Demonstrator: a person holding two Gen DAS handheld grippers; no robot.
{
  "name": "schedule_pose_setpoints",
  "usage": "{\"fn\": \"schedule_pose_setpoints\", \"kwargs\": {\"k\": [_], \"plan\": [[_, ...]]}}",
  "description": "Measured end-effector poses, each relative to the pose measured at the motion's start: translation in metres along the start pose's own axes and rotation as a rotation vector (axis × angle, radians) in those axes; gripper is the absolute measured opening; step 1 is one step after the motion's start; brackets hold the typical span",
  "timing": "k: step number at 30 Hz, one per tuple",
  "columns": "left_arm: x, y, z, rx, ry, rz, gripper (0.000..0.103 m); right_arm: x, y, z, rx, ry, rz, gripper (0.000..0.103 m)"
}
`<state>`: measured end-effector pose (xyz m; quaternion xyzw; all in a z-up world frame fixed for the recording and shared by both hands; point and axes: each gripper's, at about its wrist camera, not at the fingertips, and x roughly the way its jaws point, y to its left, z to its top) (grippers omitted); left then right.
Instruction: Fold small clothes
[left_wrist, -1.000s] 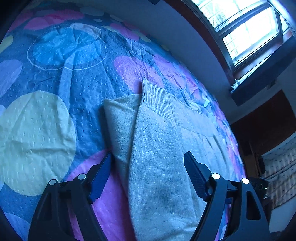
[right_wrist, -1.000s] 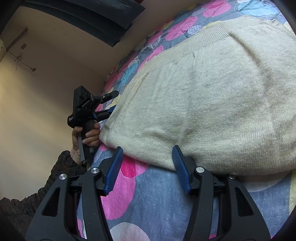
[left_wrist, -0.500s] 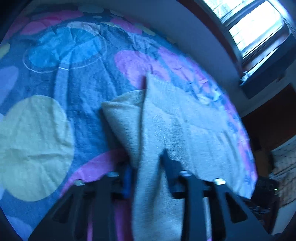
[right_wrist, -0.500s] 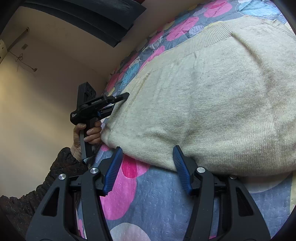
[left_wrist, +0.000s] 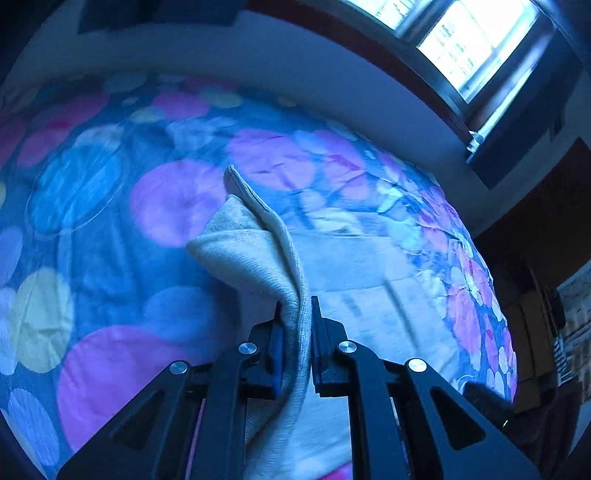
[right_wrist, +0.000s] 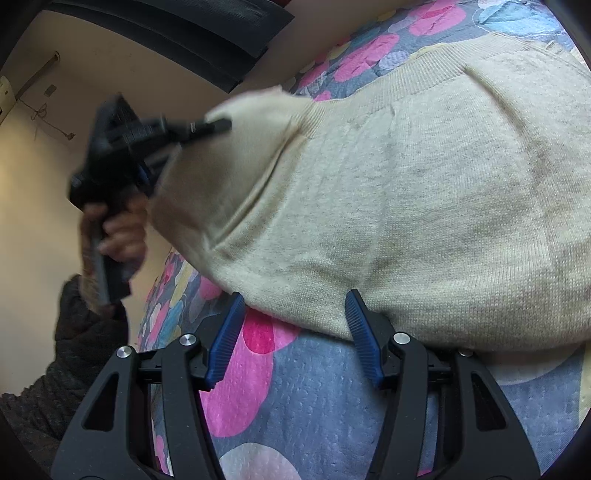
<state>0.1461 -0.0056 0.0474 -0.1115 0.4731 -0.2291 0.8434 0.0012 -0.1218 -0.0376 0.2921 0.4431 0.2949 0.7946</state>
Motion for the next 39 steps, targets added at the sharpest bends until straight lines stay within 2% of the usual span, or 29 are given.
{"fn": "schedule_pose_setpoints", "kwargs": {"k": [4,8,11,15,19,21,22,23,25,28,31,33,36,39], "plan": [[0.022,-0.047,0.007,0.038,0.027,0.017,0.01,0.001,0.003,0.0,-0.013,0.004,0.002,0.061],[0.062,-0.098,0.002,0.152,0.074,0.108,0.009,0.002,0.006,-0.001,-0.031,0.01,-0.001,0.064],[0.09,-0.115,-0.005,0.192,0.122,0.132,0.008,0.003,0.005,-0.001,-0.023,0.011,0.012,0.064],[0.127,-0.129,-0.015,0.217,0.246,0.106,0.007,0.003,0.003,0.0,-0.018,0.013,0.024,0.065],[0.132,-0.142,-0.018,0.199,0.311,0.032,0.008,0.003,0.002,0.0,-0.016,0.014,0.035,0.065],[0.117,-0.155,-0.016,0.226,0.268,0.001,0.01,0.001,-0.002,0.001,-0.015,0.015,0.039,0.066],[0.11,-0.159,-0.015,0.246,0.249,0.001,0.019,0.001,-0.002,0.001,-0.014,0.014,0.04,0.066],[0.098,-0.164,-0.015,0.267,0.216,0.004,0.035,0.001,-0.002,0.001,-0.014,0.014,0.042,0.066],[0.08,-0.169,-0.015,0.286,0.154,0.007,0.055,0.001,-0.003,0.001,-0.015,0.014,0.042,0.066],[0.05,-0.163,-0.015,0.312,0.055,0.041,0.069,0.001,-0.003,0.001,-0.014,0.013,0.043,0.066],[0.03,-0.142,-0.016,0.323,-0.055,0.151,0.074,0.001,-0.004,0.002,-0.015,0.013,0.043,0.066],[0.02,-0.115,-0.019,0.295,-0.103,0.219,0.077,0.001,-0.004,0.003,-0.017,0.012,0.042,0.066],[0.018,-0.069,-0.025,0.207,-0.132,0.308,0.077,0.001,-0.004,0.003,-0.019,0.012,0.041,0.067],[0.022,-0.033,-0.034,0.124,-0.13,0.364,0.077,0.001,-0.003,0.002,-0.022,0.012,0.041,0.067]]}}
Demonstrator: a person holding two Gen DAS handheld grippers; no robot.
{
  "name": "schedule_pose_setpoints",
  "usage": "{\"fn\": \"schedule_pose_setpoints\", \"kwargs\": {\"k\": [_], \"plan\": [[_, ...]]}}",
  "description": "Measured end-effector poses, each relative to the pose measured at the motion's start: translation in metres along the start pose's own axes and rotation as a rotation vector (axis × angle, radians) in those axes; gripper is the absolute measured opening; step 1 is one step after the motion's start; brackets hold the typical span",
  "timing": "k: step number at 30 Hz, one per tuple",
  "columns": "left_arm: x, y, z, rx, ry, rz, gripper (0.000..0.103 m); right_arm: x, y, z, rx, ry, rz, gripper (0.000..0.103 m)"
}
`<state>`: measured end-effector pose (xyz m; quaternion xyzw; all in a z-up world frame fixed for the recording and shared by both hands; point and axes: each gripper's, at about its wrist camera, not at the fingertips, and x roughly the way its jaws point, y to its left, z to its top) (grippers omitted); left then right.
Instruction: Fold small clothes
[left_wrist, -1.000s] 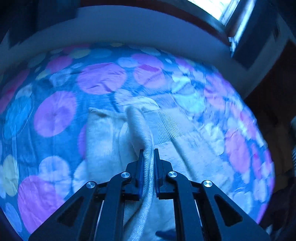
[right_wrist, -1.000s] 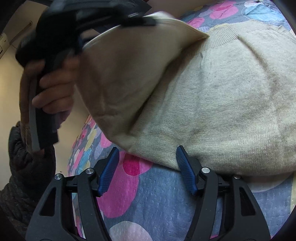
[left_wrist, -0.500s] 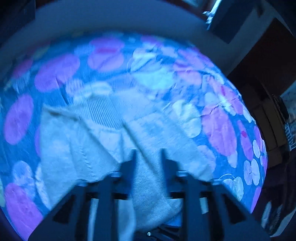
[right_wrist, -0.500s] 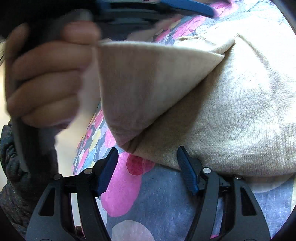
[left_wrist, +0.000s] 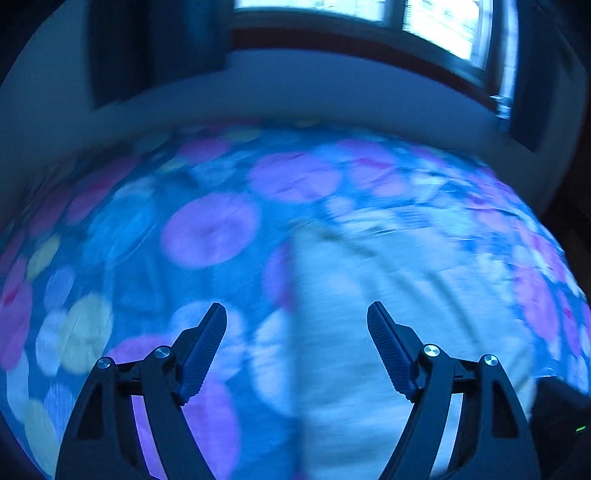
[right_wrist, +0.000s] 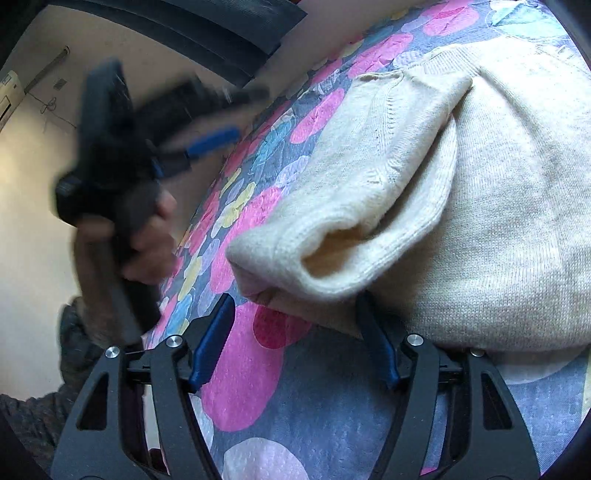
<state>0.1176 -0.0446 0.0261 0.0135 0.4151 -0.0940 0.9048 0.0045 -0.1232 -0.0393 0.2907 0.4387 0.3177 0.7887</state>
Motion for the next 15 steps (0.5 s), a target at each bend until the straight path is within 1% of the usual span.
{"fn": "schedule_pose_setpoints", "kwargs": {"k": [3,5,10,11,14,15], "plan": [[0.012,0.022,-0.015,-0.066,0.017,0.003,0.077,0.0,0.0,0.0,-0.001,-0.001,0.0,0.068],[0.019,0.028,-0.023,-0.087,0.024,-0.001,0.077,0.001,0.001,-0.001,-0.002,0.0,-0.001,0.068],[0.028,0.03,-0.036,-0.089,0.012,-0.006,0.078,0.003,0.001,-0.001,-0.003,-0.002,0.002,0.069],[0.031,0.032,-0.039,-0.091,0.011,-0.007,0.079,0.003,0.002,-0.002,-0.005,-0.002,0.005,0.07],[0.039,0.038,-0.047,-0.109,0.017,-0.01,0.082,0.003,0.006,-0.002,-0.015,-0.001,0.018,0.075],[0.043,0.041,-0.049,-0.122,0.031,-0.013,0.082,0.003,0.006,-0.002,-0.018,0.0,0.019,0.076]]}}
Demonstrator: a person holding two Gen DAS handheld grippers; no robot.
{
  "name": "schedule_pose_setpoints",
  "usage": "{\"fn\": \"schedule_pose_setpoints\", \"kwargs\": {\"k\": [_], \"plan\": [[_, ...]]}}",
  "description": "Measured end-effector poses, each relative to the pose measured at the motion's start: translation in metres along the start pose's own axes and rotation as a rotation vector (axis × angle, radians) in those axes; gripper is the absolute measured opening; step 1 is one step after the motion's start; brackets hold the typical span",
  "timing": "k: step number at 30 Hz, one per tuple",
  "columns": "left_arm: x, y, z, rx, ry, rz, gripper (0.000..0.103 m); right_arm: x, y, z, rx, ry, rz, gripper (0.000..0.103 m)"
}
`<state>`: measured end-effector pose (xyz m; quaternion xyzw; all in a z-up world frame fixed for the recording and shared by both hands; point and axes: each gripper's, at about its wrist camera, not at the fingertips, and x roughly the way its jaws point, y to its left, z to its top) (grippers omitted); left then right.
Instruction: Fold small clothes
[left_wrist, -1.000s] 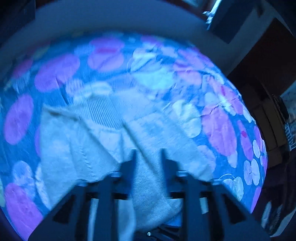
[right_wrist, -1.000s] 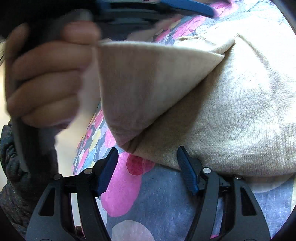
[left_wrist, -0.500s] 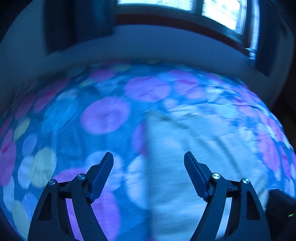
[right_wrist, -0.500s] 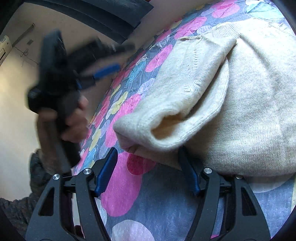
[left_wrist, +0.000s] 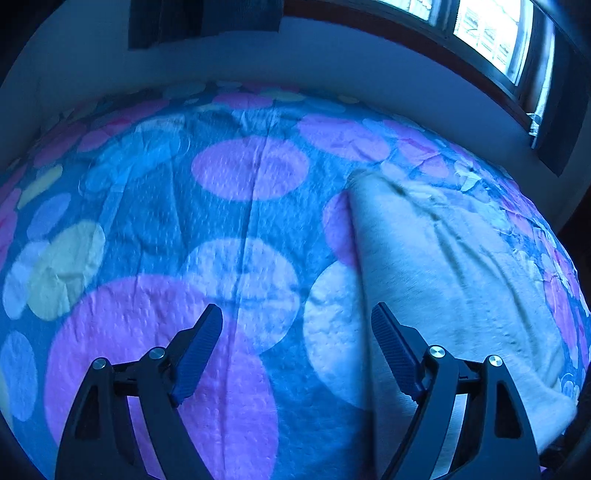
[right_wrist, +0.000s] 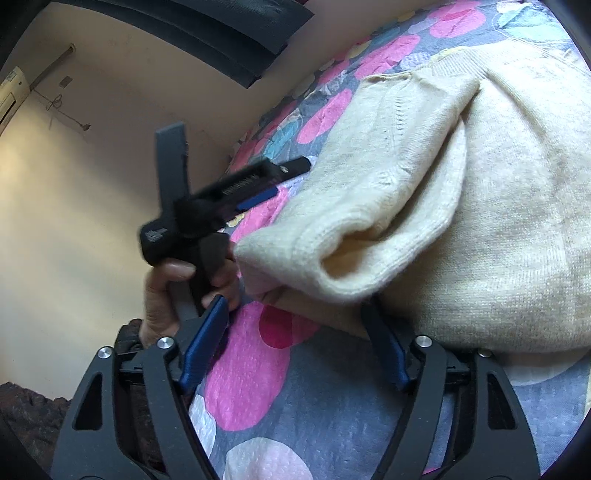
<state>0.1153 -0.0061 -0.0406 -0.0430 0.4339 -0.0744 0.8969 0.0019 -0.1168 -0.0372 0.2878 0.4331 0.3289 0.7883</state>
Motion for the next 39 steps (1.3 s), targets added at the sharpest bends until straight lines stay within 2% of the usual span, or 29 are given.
{"fn": "schedule_pose_setpoints", "kwargs": {"k": [2,14,19,22,25,28,33,35,39], "plan": [[0.008,0.006,-0.003,-0.034,0.034,-0.021,0.082,0.0,0.002,0.001,-0.004,0.002,0.004,0.077],[0.009,0.007,-0.003,-0.036,0.025,-0.048,0.087,-0.008,0.006,0.0,0.011,0.003,-0.017,0.079],[0.009,0.009,-0.003,-0.044,0.025,-0.06,0.087,-0.03,0.004,-0.002,0.067,0.002,-0.021,0.079],[0.009,0.009,-0.003,-0.044,0.026,-0.069,0.089,-0.057,0.006,0.003,0.08,-0.032,-0.016,0.079],[0.009,0.009,-0.003,-0.044,0.027,-0.069,0.09,-0.08,0.002,0.022,0.093,-0.086,-0.043,0.079],[0.009,0.01,-0.003,-0.045,0.026,-0.07,0.09,-0.086,-0.015,0.047,0.139,-0.109,-0.035,0.079],[0.009,0.011,-0.002,-0.055,0.024,-0.082,0.09,-0.061,-0.069,0.094,0.272,-0.076,-0.091,0.078],[0.01,0.011,-0.002,-0.061,0.024,-0.087,0.09,-0.048,-0.083,0.107,0.315,-0.064,-0.068,0.074],[0.01,0.01,-0.001,-0.056,0.024,-0.082,0.091,-0.023,-0.087,0.13,0.31,-0.025,-0.056,0.073]]}}
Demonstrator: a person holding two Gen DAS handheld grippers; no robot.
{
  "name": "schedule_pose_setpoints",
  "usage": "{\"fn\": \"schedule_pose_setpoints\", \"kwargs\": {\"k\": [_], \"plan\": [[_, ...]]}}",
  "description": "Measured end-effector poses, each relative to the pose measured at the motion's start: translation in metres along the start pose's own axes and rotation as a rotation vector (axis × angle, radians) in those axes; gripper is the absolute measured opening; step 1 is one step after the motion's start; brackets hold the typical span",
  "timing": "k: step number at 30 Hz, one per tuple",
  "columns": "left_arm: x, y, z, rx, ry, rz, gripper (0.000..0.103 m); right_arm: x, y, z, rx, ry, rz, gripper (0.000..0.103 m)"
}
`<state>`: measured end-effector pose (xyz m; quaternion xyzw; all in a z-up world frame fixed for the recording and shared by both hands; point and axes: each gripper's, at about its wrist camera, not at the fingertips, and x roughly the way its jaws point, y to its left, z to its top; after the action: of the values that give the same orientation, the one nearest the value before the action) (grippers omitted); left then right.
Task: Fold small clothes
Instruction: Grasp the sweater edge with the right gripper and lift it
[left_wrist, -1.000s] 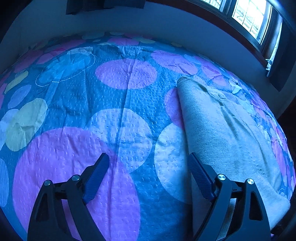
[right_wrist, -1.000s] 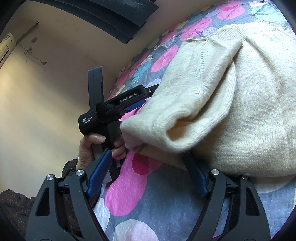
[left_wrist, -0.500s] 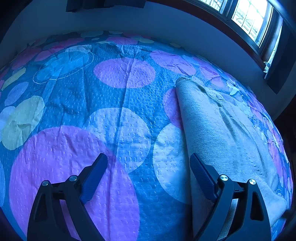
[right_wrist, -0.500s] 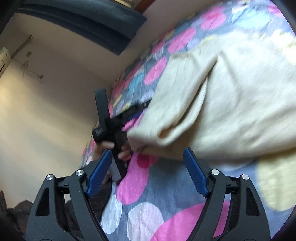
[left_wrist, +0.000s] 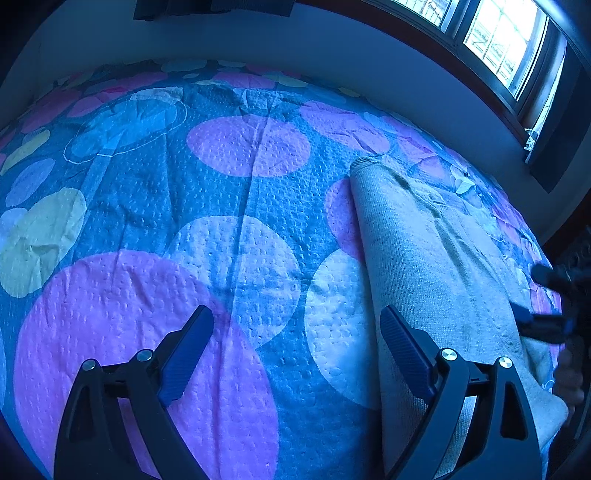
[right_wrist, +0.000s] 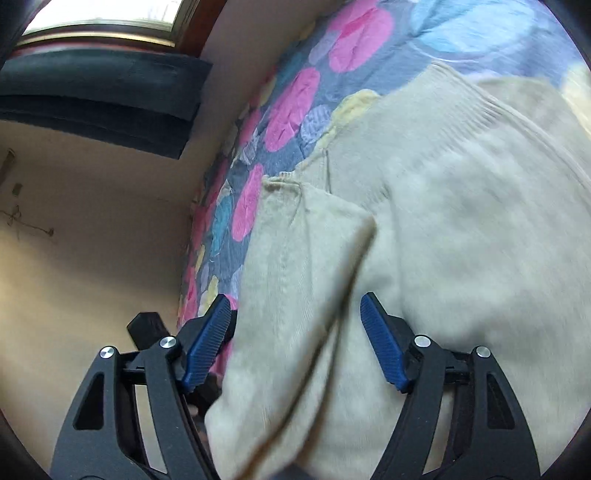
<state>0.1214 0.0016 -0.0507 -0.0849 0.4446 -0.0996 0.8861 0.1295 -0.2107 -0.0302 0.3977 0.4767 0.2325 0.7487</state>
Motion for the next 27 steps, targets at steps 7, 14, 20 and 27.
{"fn": "schedule_pose_setpoints", "kwargs": {"k": [7,14,20,27], "plan": [[0.001,0.0,0.001,0.005,0.001,0.003,0.091,0.034,0.01,0.032,-0.027,0.019,-0.035,0.073],[0.002,0.0,0.002,0.009,0.001,0.007,0.091,0.062,0.009,0.052,-0.04,0.046,-0.067,0.038],[0.001,0.0,0.003,0.004,-0.005,-0.003,0.091,0.065,0.017,0.059,-0.093,0.024,-0.111,0.007],[0.0,0.002,0.001,0.001,-0.006,-0.006,0.091,0.001,0.053,0.078,-0.23,-0.078,-0.167,0.006]]}}
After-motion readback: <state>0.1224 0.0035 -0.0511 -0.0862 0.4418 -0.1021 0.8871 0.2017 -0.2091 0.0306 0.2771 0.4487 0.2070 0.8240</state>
